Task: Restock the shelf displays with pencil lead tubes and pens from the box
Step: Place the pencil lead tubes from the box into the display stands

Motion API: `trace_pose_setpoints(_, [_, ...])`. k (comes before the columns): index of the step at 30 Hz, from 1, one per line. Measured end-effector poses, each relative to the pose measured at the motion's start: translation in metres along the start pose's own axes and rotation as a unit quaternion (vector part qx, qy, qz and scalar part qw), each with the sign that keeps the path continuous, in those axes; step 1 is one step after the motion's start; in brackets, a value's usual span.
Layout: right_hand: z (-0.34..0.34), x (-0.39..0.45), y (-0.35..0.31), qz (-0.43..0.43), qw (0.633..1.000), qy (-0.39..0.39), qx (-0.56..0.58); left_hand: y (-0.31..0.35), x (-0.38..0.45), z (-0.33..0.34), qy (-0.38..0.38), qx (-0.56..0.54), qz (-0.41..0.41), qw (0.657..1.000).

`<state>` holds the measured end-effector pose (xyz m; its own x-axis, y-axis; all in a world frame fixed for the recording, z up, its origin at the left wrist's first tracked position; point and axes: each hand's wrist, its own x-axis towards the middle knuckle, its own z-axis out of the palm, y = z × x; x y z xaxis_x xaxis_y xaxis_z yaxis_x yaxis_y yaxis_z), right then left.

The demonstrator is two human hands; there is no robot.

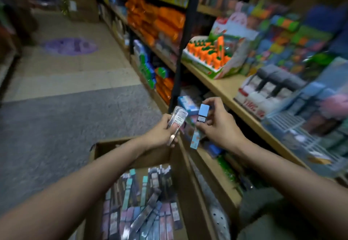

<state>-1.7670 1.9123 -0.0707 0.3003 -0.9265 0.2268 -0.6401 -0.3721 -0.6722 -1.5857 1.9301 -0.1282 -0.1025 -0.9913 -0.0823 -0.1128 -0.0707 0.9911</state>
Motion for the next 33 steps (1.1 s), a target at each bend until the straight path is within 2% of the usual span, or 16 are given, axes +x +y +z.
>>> trace_pose_setpoints(5, [-0.068,-0.032,-0.006,0.019,0.994,0.093,0.048,0.049,-0.002,0.04,-0.051,-0.056,0.067,0.995])
trace_pose_setpoints(10, [-0.116,-0.058,-0.01,0.029,0.985,0.169,-0.003,0.069,0.0,0.087,-0.108,-0.127,0.07,0.984])
trace_pose_setpoints(19, [-0.186,-0.067,-0.016,0.058,0.973,0.21,-0.078,0.093,0.013,0.124,-0.153,-0.165,0.061,0.972])
trace_pose_setpoints(25, [-0.233,-0.039,-0.001,0.06,0.944,0.25,-0.207,0.08,0.031,0.122,-0.165,-0.191,0.04,0.967])
trace_pose_setpoints(33, [-0.236,-0.007,0.038,0.065,0.906,0.218,-0.356,0.065,0.049,0.113,-0.143,-0.194,0.035,0.97])
